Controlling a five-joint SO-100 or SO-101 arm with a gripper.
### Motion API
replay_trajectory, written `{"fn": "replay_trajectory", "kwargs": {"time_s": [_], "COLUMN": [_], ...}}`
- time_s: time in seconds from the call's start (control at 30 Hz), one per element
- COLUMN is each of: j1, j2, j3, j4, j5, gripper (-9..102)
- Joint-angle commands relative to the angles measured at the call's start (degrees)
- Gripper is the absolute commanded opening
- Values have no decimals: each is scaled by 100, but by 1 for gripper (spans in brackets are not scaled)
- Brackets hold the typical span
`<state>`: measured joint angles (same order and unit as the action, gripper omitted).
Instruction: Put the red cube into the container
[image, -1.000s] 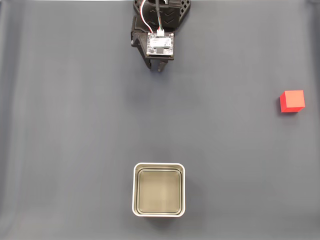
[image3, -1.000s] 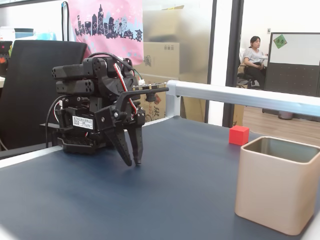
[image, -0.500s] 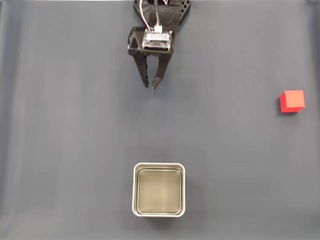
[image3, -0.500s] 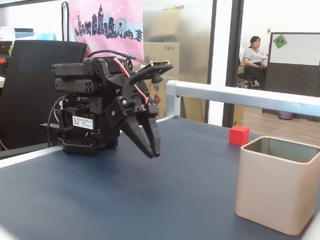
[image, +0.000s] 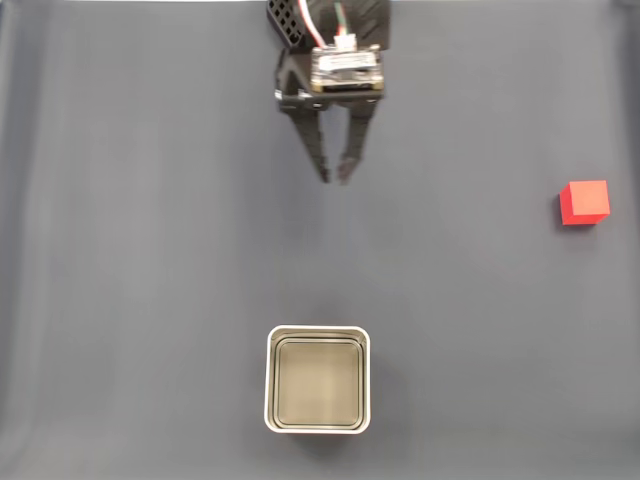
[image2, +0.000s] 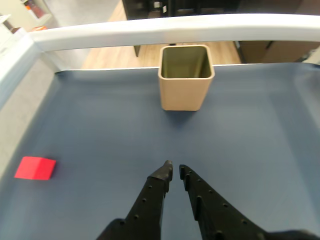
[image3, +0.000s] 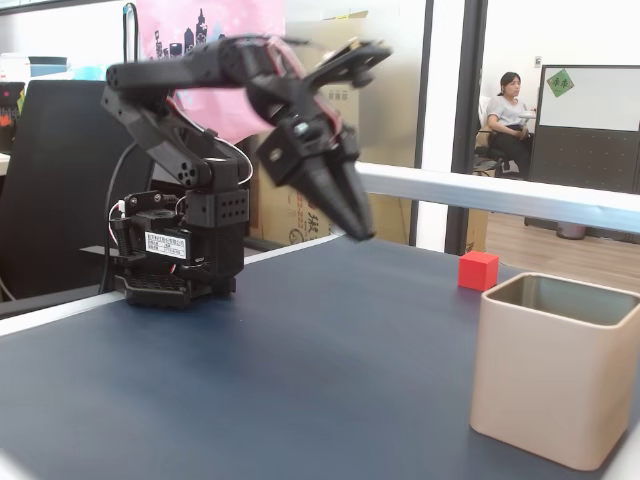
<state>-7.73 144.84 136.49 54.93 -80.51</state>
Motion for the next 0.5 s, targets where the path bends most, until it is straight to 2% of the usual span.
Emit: {"fn": "replay_trajectory", "kwargs": {"time_s": [0.0,0.2,0.47], "j1": [-439,-1688,-2988], "j2": [-519,-2048,-3551], "j3": [-1116,-2874,-4271], "j4": [439,1477,1793], "j5": [264,1230,2637], "gripper": [1,2,9]}}
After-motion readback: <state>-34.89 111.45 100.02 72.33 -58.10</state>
